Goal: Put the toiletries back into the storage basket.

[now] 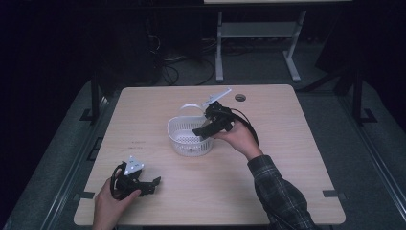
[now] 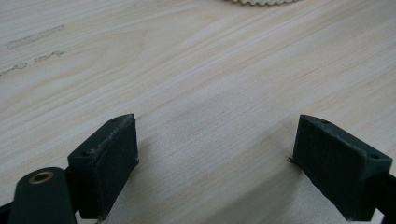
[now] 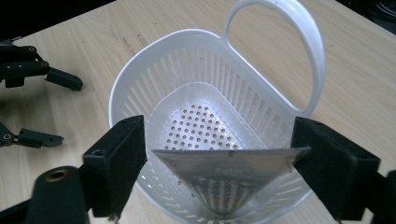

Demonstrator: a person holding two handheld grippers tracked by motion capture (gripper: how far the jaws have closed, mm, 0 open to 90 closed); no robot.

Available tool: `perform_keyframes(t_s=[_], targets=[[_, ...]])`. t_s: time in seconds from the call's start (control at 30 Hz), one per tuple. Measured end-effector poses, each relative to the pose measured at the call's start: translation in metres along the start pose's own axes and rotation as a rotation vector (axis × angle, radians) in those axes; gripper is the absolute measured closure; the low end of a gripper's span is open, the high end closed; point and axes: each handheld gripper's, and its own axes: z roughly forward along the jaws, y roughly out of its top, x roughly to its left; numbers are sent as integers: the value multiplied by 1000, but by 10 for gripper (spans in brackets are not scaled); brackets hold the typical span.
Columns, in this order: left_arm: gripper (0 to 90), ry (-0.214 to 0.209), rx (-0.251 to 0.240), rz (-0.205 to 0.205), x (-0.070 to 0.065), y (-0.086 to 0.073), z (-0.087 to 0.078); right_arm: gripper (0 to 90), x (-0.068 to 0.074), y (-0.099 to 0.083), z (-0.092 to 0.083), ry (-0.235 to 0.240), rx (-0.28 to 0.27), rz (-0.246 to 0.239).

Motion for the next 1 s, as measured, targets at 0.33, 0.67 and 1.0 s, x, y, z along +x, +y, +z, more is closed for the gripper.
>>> perform_keyframes(t_s=[0.33,0.67,1.0], targets=[[128,1,4,2,0,0,0,142,2,-10,-22,-12,-8,1],[128,3,2,4,0,1,0,142,-4,-38,-43,-39,-30,32],[128,4,-1,1,0,1,1,142,-7,-77,-66,-62,-74,81]])
